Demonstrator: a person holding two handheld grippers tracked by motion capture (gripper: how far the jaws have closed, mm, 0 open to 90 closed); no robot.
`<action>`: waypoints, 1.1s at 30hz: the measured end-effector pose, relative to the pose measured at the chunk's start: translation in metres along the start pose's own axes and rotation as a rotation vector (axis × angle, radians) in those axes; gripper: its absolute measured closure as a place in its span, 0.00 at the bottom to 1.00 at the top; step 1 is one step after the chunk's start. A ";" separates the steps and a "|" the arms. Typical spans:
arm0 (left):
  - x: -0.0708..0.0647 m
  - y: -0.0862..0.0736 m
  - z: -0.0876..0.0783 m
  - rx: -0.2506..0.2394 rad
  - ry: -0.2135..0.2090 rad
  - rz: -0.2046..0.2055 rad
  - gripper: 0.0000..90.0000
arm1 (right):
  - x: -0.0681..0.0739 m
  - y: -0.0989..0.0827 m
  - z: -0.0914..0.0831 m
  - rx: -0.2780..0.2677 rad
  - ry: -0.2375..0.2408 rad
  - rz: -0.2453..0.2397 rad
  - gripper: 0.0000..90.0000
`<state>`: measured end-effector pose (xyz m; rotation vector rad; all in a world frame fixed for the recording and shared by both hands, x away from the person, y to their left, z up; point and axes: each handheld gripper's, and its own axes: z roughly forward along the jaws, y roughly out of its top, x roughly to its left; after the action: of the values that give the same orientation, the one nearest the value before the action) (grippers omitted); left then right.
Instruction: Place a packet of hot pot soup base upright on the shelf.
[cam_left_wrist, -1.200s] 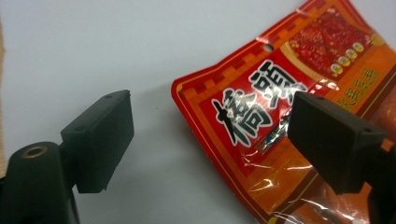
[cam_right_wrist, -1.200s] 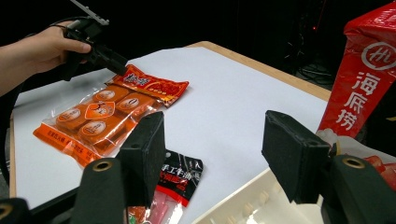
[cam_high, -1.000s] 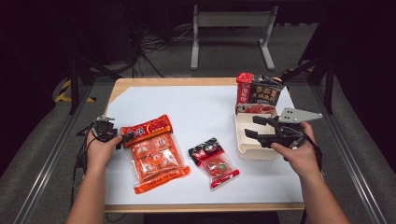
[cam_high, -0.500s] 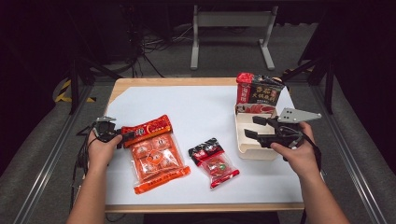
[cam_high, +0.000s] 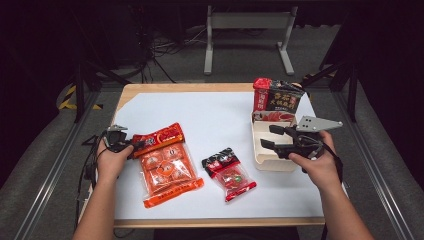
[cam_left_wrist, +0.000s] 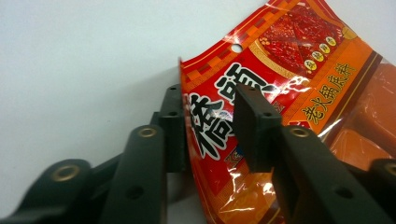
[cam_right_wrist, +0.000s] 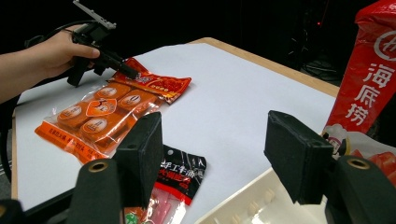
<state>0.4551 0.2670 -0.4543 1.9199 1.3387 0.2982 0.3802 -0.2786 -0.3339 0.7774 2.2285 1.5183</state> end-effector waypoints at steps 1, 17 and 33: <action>0.000 0.000 0.000 -0.002 0.005 0.007 0.78 | 0.000 0.000 0.000 0.000 0.000 0.000 0.42; -0.005 0.001 -0.003 -0.027 0.042 0.032 0.98 | 0.003 -0.001 0.001 0.011 0.031 0.005 0.51; -0.011 0.010 -0.030 -0.176 -0.054 -0.028 1.00 | 0.006 0.002 0.000 0.015 0.052 0.039 0.55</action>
<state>0.4399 0.2695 -0.4244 1.7502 1.2601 0.3369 0.3760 -0.2745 -0.3322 0.7987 2.2778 1.5580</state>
